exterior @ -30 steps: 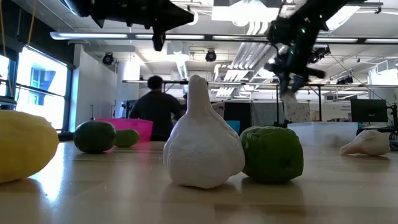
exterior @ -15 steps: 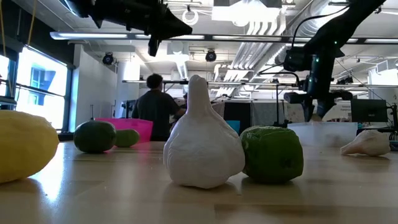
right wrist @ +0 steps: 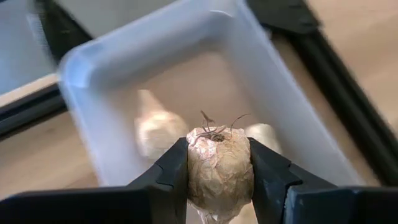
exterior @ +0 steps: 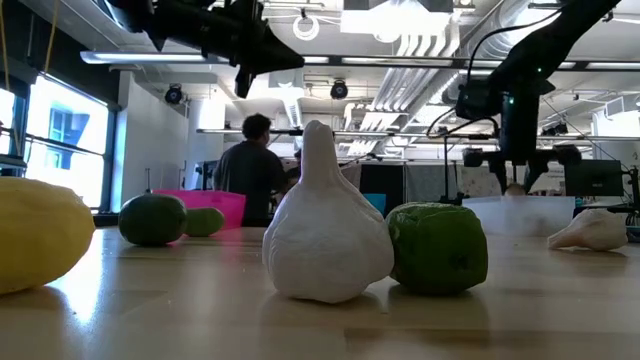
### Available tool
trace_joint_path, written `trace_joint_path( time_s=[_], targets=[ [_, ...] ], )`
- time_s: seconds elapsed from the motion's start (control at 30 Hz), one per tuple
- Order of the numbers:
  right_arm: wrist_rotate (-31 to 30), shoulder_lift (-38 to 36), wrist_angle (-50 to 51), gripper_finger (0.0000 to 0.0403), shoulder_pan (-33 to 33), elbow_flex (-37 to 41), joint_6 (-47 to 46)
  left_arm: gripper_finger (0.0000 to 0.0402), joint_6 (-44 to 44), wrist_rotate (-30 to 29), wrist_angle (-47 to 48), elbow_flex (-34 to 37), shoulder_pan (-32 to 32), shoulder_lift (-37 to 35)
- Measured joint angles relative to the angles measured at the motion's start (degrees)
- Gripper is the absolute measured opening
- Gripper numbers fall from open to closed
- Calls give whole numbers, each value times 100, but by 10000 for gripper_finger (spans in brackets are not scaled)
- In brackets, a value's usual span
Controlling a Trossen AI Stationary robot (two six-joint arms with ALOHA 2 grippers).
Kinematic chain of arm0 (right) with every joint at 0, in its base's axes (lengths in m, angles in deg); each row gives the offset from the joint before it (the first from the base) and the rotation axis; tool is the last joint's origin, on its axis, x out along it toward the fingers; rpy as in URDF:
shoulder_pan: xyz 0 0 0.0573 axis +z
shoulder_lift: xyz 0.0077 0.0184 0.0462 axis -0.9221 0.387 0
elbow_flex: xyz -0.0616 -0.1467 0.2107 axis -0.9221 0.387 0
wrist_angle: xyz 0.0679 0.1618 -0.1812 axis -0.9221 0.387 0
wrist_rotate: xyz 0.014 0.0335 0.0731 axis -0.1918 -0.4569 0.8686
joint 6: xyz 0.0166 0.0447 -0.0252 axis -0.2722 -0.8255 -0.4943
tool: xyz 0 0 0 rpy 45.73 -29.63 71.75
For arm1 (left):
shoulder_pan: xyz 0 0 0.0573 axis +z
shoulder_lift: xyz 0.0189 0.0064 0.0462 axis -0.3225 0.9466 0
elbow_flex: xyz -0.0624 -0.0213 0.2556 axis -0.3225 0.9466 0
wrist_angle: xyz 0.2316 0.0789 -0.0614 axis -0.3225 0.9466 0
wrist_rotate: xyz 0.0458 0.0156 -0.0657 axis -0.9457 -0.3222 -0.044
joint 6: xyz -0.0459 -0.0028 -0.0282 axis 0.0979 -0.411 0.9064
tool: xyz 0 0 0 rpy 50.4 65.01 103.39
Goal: Sort produce into baskets
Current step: Put the garlic into the white bin
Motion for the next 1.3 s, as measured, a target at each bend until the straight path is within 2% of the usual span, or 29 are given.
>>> trace_joint_path(
  time_s=[0.27, 0.5, 0.67, 0.8, 1.13, 1.3],
  targets=[
    [-131, 2, 269, 110, 55, 120, -903, 0, -45, 137, -2, 0, 77, 0],
    [-305, 2, -34, 110, 288, 441, -1534, 0, -134, 122, -2, 0, 77, 0],
    [-294, 4, -376, 111, 383, 639, -1619, 0, -151, 117, -2, 0, 118, 0],
    [-280, 4, -334, 129, 380, 667, -1613, 0, -167, 161, 1, 0, 118, 0],
    [-123, -17, -254, 207, 368, 552, -371, 0, -453, 713, 563, 0, 118, -119],
    [-187, -166, -186, 219, 391, 170, 375, 0, -546, 747, 893, 0, 118, -335]
  ],
)
